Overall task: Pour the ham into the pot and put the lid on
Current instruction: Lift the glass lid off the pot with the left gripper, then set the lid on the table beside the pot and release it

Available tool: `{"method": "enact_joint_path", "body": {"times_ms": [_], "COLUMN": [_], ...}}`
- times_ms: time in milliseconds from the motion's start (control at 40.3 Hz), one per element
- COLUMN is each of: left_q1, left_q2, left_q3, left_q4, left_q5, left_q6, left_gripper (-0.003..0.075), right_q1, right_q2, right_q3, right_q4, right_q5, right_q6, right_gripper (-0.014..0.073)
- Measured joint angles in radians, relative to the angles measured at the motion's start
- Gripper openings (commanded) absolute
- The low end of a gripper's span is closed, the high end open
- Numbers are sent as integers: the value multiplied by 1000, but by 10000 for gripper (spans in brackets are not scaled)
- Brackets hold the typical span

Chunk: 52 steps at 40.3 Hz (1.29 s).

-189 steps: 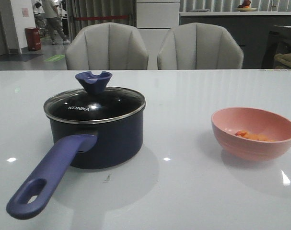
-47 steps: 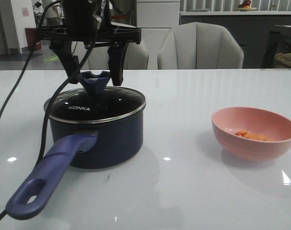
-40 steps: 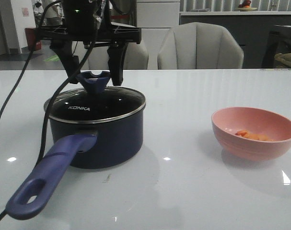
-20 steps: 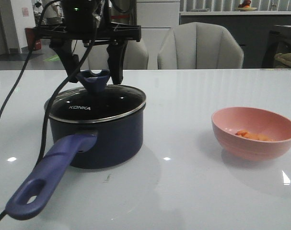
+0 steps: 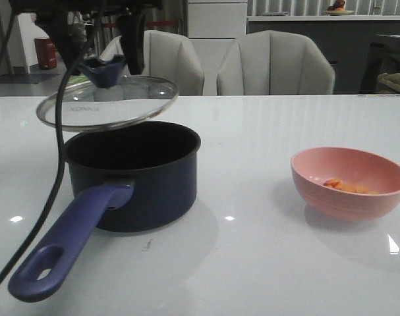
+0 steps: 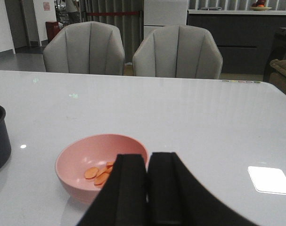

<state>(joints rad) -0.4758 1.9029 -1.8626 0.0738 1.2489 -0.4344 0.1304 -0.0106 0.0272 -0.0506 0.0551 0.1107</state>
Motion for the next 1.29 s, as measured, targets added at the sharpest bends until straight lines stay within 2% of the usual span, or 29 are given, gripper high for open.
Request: {"method": "enact_joint_path", "body": {"times_ms": [248,447,621,820,969,1291], "left_q1": [154,309,411,459,468,468], "left_q2": [-82,-116,-126,-126,-126,-76], "left_q3": [52,180,312,500,582,597], "left_q4": [11,44,51,17,7,-16], "left_q5": [0,0,-71,-247,-354,-387], "left_q6": [78,110,165,181,183,189], "left_gripper": [259,259,259,259,260,262], "right_q1": [0,0,0,0,0,0], "right_q2": [0,0,0,0,0,0], "right_q3": [0,0,0,0,0,0], "right_q4": [0,0,0,0,0,0], "right_q5": [0,0,0,0,0,11], "right_q6": [0,0,0,0,0,0], "right_gripper": [145,145,145,145,145,145]}}
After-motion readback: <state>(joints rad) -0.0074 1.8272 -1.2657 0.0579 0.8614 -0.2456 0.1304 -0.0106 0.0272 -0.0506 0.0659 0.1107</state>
